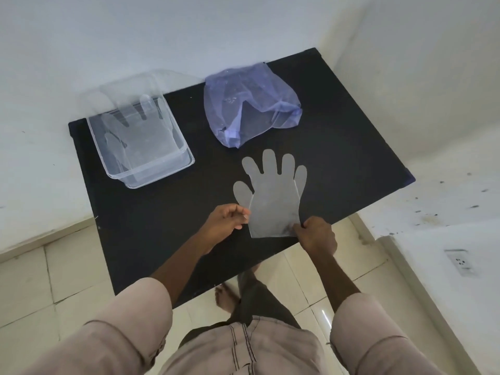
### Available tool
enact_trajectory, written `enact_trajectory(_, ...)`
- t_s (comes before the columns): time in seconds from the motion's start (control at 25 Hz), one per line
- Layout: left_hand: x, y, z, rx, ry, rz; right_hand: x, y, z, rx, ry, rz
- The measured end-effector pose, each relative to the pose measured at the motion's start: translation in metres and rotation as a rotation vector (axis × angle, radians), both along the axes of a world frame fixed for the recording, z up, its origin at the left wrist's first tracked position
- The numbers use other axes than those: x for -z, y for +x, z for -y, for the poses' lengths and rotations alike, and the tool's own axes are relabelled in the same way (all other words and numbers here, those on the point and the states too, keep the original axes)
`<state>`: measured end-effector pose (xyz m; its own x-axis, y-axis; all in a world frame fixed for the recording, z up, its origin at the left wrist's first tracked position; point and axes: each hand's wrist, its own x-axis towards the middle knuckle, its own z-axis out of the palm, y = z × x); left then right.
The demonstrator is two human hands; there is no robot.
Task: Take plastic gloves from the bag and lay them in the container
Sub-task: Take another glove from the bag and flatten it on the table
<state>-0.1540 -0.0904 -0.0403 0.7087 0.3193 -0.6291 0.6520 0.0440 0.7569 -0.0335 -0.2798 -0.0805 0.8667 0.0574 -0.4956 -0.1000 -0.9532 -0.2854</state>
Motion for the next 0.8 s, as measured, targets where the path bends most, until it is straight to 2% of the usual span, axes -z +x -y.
enact_trajectory(0.12, 0.006, -0.003, 0.005, 0.005, -0.017, -0.004, 0.008, -0.006, 0.002, -0.02, -0.035, -0.003)
enact_trajectory(0.24, 0.012, -0.005, 0.008, 0.009, 0.039, 0.022, 0.009, -0.001, -0.002, 0.096, 0.05, -0.073)
enact_trajectory(0.36, 0.024, -0.008, 0.014, 0.054, 0.378, 0.108, -0.001, 0.001, -0.007, 0.353, 0.342, -0.167)
enact_trajectory(0.44, 0.031, -0.01, 0.026, 0.186, 0.621, 0.155, -0.015, 0.0, -0.011, 0.589, 0.535, -0.28)
enact_trajectory(0.52, 0.034, -0.007, 0.04, 0.272, 0.761, 0.178, -0.027, 0.003, -0.015, 0.73, 0.658, -0.416)
enact_trajectory(0.68, 0.036, 0.008, 0.053, 0.193, 0.832, 0.199, -0.037, 0.011, -0.021, 0.854, 0.775, -0.577)
enact_trajectory(0.8, 0.036, 0.018, 0.044, 0.075, 0.814, 0.227, -0.04, 0.019, -0.023, 0.856, 0.811, -0.59)
